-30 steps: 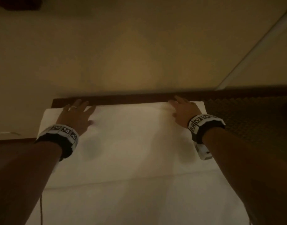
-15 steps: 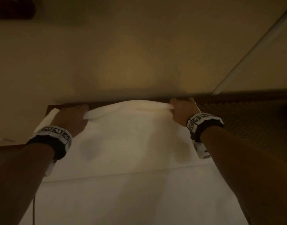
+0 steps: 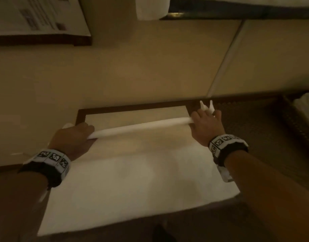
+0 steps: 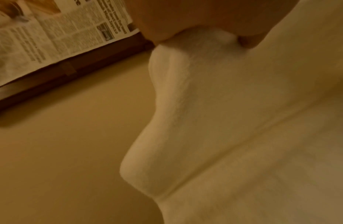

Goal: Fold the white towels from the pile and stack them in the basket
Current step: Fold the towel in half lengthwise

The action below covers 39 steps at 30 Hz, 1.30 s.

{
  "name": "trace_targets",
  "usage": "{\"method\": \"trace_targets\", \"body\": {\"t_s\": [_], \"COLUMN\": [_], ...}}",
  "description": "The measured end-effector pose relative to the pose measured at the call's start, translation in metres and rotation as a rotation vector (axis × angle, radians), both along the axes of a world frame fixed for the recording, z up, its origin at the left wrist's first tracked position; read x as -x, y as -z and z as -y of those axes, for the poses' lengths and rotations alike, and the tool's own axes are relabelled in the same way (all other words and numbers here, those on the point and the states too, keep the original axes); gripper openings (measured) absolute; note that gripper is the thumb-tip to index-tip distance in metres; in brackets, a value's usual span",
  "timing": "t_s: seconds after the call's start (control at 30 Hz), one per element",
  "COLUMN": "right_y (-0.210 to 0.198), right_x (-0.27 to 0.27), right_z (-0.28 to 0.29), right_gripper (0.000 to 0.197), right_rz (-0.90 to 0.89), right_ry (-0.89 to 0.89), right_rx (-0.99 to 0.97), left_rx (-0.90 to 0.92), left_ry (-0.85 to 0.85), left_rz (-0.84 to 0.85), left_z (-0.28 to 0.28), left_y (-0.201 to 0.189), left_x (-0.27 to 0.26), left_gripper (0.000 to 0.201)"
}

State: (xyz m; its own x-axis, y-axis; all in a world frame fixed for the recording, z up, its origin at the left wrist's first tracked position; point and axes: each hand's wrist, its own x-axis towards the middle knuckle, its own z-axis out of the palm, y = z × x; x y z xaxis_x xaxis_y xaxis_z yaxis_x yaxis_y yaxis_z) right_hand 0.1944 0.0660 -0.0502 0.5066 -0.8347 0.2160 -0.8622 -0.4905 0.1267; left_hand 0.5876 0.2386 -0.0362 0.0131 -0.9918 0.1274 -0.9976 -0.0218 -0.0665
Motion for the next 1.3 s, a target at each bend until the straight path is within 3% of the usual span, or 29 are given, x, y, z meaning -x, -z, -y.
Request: {"method": "trace_targets", "body": {"t_s": [0.1,0.2,0.3,0.43,0.63,0.77,0.9,1.07,1.23,1.3], "right_y": [0.023,0.063,0.089,0.093,0.088,0.104,0.108,0.108,0.103,0.103], "right_x": [0.029,0.06,0.075,0.068,0.084,0.106,0.093,0.055,0.027,0.023], "right_z": [-0.062,-0.119,-0.153,-0.161,-0.165,-0.181,-0.181,-0.16,-0.117,-0.118], "right_gripper": [0.022,0.027,0.038,0.053,0.068,0.073,0.077,0.09,0.073,0.075], "right_rz": [-0.005,-0.205,-0.315,-0.315,-0.195,-0.277,-0.264,-0.338,-0.272,-0.2], "right_ry": [0.033,0.1,0.213,0.122,0.052,-0.042,-0.033,-0.068,0.107,0.101], "right_rx": [-0.042,-0.25,-0.463,-0.402,-0.529,-0.536,-0.522,-0.614,-0.547,-0.518], "left_rx": [-0.11,-0.326,-0.557,-0.466,-0.397,-0.46,-0.452,-0.428,-0.415,-0.422], "left_ry": [0.061,0.06,-0.076,-0.089,0.025,0.027,0.018,-0.089,-0.102,-0.092], "left_rz": [-0.02,0.043,0.037,0.095,-0.184,-0.095,-0.061,-0.083,-0.073,-0.106], "left_z": [-0.061,-0.116,-0.146,-0.152,-0.158,-0.179,-0.178,-0.156,-0.105,-0.097], "left_y": [0.013,0.062,0.097,0.11,0.122,0.143,0.149,0.147,0.147,0.145], "left_x": [0.027,0.054,0.084,0.098,0.088,0.085,0.089,0.092,0.08,0.075], "left_gripper": [0.032,0.036,0.051,0.068,0.081,0.08,0.09,0.082,0.072,0.069]}}
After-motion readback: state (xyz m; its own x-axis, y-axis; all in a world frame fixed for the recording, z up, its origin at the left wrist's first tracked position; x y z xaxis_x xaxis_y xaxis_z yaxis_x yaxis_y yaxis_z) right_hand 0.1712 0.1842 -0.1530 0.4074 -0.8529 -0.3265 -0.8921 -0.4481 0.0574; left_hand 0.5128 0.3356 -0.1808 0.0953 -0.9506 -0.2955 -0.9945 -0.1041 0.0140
